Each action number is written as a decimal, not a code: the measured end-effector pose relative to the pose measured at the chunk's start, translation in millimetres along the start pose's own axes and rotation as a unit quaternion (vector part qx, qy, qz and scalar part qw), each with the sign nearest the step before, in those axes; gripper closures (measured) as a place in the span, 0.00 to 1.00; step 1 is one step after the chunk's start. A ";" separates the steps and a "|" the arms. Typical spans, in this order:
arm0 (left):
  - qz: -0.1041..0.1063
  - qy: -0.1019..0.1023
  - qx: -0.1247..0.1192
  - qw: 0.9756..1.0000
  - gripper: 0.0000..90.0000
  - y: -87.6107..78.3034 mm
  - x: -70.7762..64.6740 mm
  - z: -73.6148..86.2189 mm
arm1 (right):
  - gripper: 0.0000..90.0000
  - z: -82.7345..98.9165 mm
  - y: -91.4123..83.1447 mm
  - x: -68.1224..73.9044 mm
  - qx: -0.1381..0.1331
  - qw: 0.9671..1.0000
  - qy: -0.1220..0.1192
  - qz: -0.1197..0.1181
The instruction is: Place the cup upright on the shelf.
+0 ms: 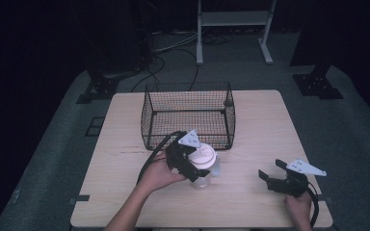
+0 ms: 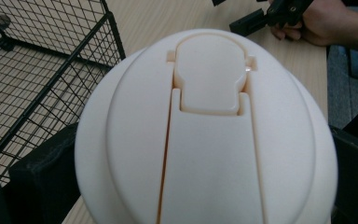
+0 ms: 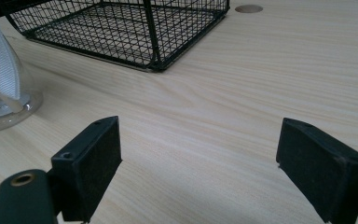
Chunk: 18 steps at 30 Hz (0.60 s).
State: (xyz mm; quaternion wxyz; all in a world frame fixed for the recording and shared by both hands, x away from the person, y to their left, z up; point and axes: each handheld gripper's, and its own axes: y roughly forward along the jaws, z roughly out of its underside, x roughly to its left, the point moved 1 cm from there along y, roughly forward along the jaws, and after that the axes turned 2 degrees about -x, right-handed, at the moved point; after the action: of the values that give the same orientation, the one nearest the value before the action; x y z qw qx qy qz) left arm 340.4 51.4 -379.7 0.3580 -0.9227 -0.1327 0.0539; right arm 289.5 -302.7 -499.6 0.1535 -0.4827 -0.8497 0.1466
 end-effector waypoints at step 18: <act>-0.001 -0.005 0.037 0.999 0.05 1.0 0.4 -6.7 | 0.14 -0.1 -0.1 0.1 0.000 1.000 0.000 -0.001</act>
State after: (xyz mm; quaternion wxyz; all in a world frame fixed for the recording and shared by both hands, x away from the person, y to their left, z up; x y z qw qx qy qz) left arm 342.2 46.5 -375.5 0.3918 -0.9082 -0.1332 0.0627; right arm 289.5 -302.7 -499.4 0.1539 -0.4819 -0.8501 0.1464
